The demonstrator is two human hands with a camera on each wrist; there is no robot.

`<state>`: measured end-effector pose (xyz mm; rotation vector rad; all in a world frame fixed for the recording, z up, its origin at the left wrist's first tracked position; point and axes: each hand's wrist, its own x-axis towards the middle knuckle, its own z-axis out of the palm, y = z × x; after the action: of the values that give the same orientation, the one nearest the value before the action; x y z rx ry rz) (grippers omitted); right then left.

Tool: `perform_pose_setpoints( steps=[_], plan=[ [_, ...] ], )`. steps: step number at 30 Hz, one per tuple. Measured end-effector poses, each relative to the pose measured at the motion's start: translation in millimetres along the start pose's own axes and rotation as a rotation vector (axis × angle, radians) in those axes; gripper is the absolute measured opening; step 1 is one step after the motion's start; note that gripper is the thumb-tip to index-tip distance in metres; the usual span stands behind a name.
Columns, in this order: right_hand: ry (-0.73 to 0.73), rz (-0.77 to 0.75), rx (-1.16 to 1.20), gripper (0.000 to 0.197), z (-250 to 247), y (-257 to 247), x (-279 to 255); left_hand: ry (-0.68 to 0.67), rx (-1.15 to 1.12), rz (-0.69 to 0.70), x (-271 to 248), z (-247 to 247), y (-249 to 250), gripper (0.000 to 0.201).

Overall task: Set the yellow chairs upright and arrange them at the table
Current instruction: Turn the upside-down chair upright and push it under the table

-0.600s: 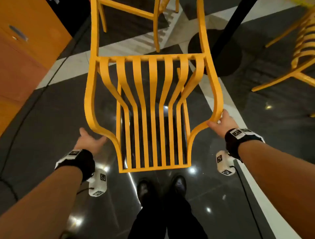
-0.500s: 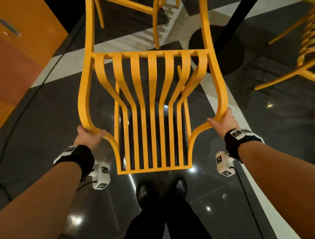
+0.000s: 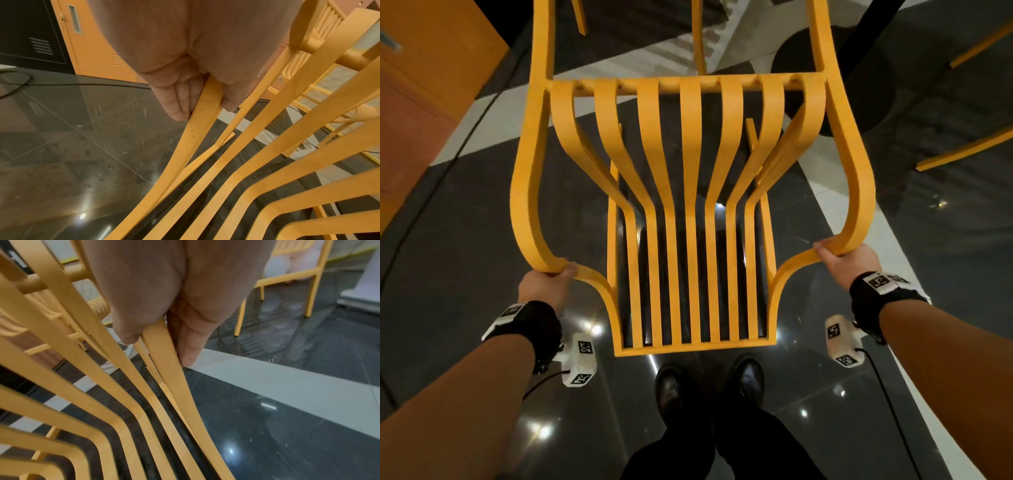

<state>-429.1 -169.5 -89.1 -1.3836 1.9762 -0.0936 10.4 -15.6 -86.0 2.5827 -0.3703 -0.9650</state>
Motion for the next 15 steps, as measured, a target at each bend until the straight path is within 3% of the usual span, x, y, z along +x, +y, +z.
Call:
perform_pose_setpoints(
  steps=[11, 15],
  plan=[
    [0.055, 0.029, 0.023, 0.037, -81.5, -60.9, -60.8, 0.027, 0.180, 0.054, -46.9, -82.0, 40.9, 0.048],
    [0.141, 0.045, 0.193, 0.031, -118.4, -92.2, -83.0, 0.059, 0.249, 0.144, -66.9, -122.4, 63.3, 0.045]
  ],
)
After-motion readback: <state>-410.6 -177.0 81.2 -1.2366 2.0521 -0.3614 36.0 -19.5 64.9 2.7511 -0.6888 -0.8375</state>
